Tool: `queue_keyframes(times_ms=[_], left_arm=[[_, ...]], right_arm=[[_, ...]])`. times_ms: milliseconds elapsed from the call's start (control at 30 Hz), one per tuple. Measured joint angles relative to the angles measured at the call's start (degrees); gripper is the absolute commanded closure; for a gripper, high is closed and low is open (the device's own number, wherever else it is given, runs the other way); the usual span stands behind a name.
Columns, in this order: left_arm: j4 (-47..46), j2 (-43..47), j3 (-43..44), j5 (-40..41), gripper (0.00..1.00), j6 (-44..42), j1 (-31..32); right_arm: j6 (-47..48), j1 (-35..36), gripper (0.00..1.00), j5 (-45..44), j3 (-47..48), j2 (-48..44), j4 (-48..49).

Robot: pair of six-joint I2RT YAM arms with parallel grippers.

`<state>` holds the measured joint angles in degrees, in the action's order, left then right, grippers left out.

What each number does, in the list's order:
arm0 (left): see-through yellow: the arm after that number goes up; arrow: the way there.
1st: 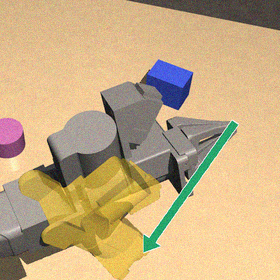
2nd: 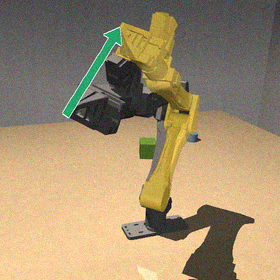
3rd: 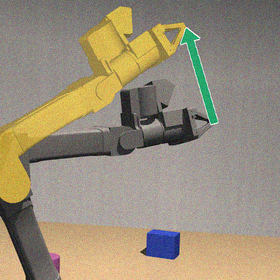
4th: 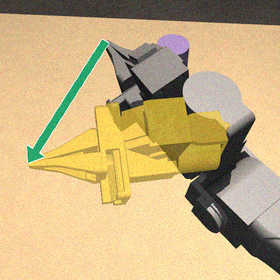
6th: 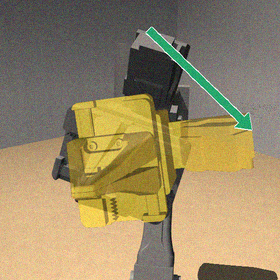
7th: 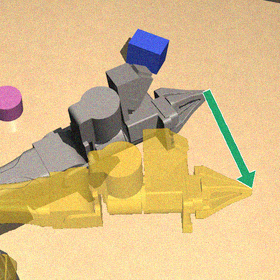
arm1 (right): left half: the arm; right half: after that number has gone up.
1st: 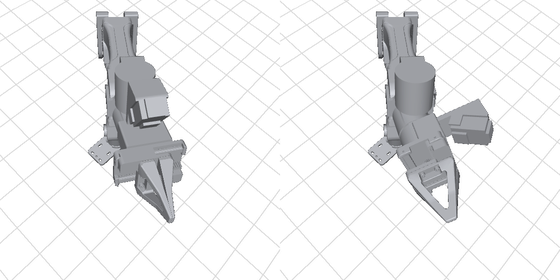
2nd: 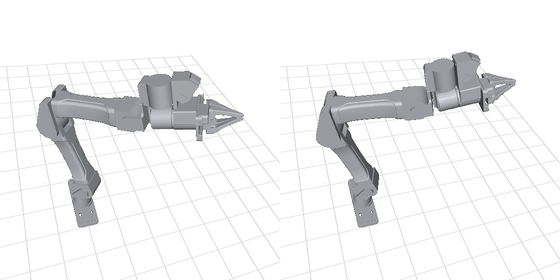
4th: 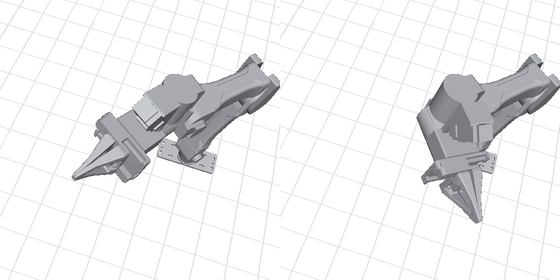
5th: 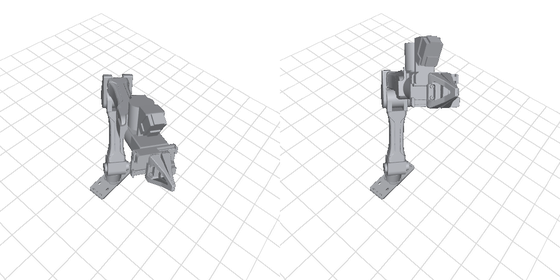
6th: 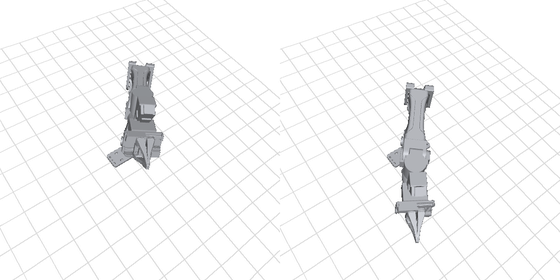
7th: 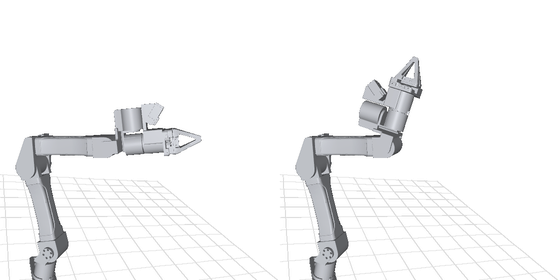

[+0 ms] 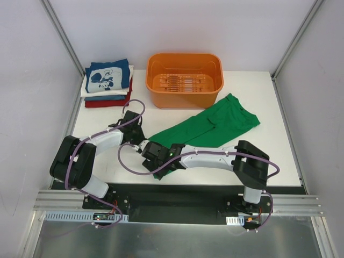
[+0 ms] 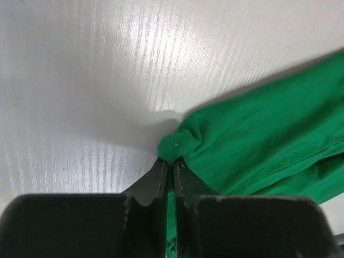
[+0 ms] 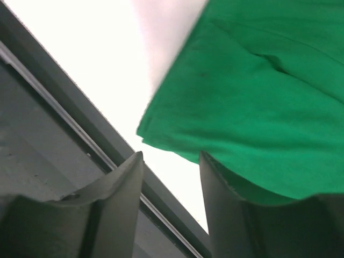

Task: Fold and stack the t-shirts
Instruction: Grab the bottom of the folded rectangular tshirt with both arms

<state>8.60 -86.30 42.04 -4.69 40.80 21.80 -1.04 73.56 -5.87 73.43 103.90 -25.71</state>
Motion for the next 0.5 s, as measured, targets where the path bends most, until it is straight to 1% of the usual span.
queue_keyframes(times_ms=[133, 300, 400, 433, 500], left_arm=[[-0.7, -0.4, 0.0, -1.5, 1.00, -0.1, -0.6], [-1.1, -0.4, -0.3, -2.6, 1.00, -0.1, -1.3], [-1.5, -0.4, -0.5, -3.0, 1.00, 0.0, -1.3], [-1.7, -0.4, -0.6, -3.0, 1.00, 0.0, -1.3], [-2.2, -0.3, -0.8, -3.3, 1.00, 0.0, -1.3]], right_arm=[[1.7, 1.3, 0.44, 0.7, 2.3, 3.2, 0.1], [2.9, 2.1, 0.43, 0.8, 3.8, 6.7, 0.2], [3.1, 2.1, 0.45, 0.8, 3.8, 8.2, 0.2], [3.2, 2.1, 0.49, 0.6, 3.8, 8.7, 0.2], [3.1, 2.2, 0.52, 0.1, 4.4, 8.8, -0.1]])
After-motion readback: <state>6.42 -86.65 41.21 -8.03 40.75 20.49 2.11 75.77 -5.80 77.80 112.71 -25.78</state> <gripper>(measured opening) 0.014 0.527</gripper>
